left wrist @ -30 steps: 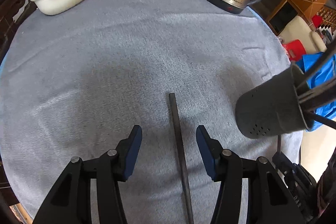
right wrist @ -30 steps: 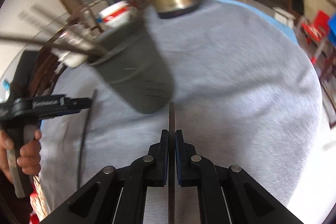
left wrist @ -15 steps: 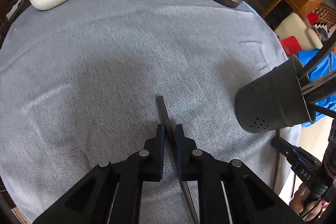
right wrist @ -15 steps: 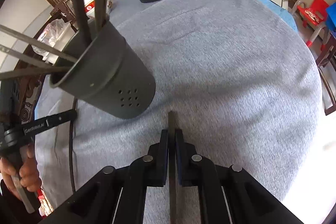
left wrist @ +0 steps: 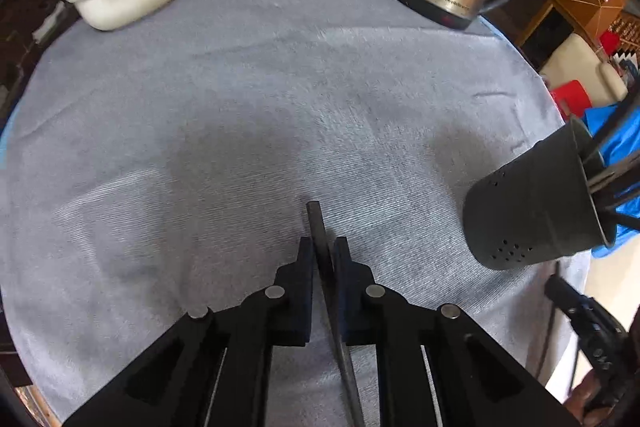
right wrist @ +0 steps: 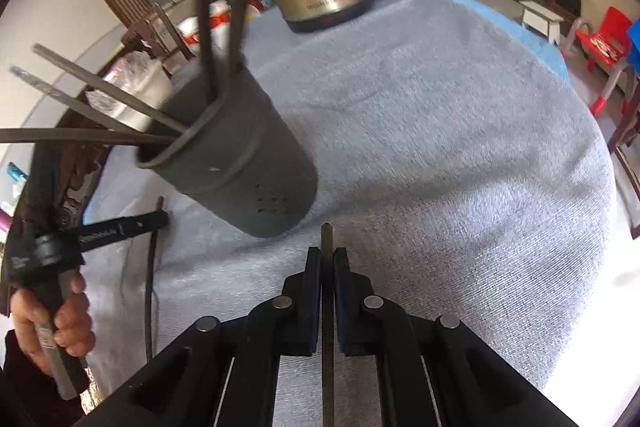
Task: Organize utensils
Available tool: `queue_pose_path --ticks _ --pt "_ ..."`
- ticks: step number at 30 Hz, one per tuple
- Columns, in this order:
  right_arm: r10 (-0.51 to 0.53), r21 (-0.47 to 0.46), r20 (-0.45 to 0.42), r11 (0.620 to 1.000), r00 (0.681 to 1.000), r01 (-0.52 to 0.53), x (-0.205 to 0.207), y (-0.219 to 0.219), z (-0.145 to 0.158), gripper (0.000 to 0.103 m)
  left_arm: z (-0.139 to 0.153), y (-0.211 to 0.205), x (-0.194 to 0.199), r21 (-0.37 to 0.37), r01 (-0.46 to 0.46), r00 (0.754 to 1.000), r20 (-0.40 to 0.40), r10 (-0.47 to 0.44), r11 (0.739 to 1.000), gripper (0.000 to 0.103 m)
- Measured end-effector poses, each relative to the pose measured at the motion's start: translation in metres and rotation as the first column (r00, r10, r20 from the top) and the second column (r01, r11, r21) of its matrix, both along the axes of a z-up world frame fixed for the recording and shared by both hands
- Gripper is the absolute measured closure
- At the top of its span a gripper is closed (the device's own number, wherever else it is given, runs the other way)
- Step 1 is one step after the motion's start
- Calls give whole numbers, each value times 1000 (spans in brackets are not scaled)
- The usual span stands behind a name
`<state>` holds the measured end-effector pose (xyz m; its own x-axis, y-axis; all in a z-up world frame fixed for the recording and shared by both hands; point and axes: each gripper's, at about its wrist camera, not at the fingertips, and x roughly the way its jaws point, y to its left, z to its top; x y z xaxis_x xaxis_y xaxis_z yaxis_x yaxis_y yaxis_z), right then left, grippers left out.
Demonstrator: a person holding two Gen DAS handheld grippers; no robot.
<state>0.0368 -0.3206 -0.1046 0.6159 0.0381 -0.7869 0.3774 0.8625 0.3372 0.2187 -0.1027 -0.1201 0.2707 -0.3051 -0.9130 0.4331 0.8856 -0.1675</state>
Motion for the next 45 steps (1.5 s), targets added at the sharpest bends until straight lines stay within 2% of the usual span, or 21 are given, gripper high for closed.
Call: queue_pose_path --ticks 4,10,16,20,24,30,38,43,45 --pt "18 21 73 1000 997 -20 -15 4 16 97 24 14 -16 -37 -3 997 71 5 999 94" --pt "41 31 177 998 983 -47 -31 15 44 96 80 35 -60 -113 32 978 206 -8 993 95" --pt "65 1 316 998 947 -69 -47 30 82 96 124 45 -89 -177 52 952 305 4 983 96" --pt "56 -6 377 998 925 -58 -55 36 97 96 147 45 -105 -191 55 931 364 19 980 96" --pt "34 8 416 999 909 -41 -63 36 108 96 165 37 -117 -158 57 899 437 18 986 96" --pt "22 3 478 1000 878 -26 -69 41 130 96 177 30 -138 -122 68 864 503 2 990 96" --pt "27 -10 531 1000 847 -26 -73 43 147 96 187 24 -153 -98 73 835 550 -7 992 96" --pt "36 -16 536 999 844 -32 -73 45 149 96 188 23 -154 -92 76 833 553 -13 993 96" --pt "36 -18 531 999 846 -32 -74 44 147 96 183 25 -149 -86 72 847 531 -15 994 96"
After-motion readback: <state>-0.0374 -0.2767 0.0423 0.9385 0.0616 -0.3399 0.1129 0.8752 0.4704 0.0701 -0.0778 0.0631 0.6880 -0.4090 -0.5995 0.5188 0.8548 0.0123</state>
